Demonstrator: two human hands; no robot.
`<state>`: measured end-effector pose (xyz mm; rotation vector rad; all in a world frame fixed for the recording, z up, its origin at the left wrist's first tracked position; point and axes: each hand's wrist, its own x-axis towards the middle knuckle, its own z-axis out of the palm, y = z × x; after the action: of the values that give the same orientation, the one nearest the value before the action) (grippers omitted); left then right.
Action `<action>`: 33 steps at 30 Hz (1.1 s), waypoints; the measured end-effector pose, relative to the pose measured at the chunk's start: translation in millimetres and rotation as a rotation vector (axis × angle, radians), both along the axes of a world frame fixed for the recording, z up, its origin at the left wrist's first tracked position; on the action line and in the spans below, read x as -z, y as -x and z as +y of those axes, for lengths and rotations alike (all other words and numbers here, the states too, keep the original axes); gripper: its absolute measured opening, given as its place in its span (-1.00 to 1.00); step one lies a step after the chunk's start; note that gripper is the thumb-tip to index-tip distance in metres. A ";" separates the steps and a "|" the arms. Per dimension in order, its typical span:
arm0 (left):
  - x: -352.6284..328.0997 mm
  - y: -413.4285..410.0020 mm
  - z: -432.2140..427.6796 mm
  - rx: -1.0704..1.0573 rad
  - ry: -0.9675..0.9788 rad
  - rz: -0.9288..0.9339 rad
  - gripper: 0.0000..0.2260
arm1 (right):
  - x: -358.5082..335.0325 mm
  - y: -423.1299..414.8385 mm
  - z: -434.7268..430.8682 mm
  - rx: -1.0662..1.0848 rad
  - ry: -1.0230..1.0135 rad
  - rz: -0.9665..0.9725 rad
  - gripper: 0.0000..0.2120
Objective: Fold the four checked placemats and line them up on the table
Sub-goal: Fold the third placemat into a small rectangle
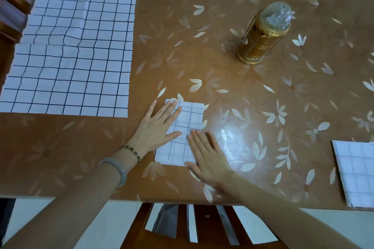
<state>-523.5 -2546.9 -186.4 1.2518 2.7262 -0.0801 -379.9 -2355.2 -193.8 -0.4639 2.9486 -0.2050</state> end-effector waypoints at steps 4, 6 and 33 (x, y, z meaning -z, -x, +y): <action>1.6 1.0 -0.9 0.013 -0.005 0.011 -0.30 | -1.5 -15.5 0.8 -0.119 -0.003 0.007 -0.30; 2.9 2.0 -1.2 0.023 0.001 0.013 -0.27 | -0.7 -4.9 11.0 -0.128 0.039 0.009 -0.32; -23.8 31.8 22.6 -0.009 -0.139 -0.042 -0.49 | -18.1 -26.0 -5.0 -0.074 -0.001 -0.187 -0.31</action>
<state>-555.3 -2524.3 -162.6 1.2605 2.7416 0.1379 -353.9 -2360.1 -175.8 -0.5226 2.7443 -0.2243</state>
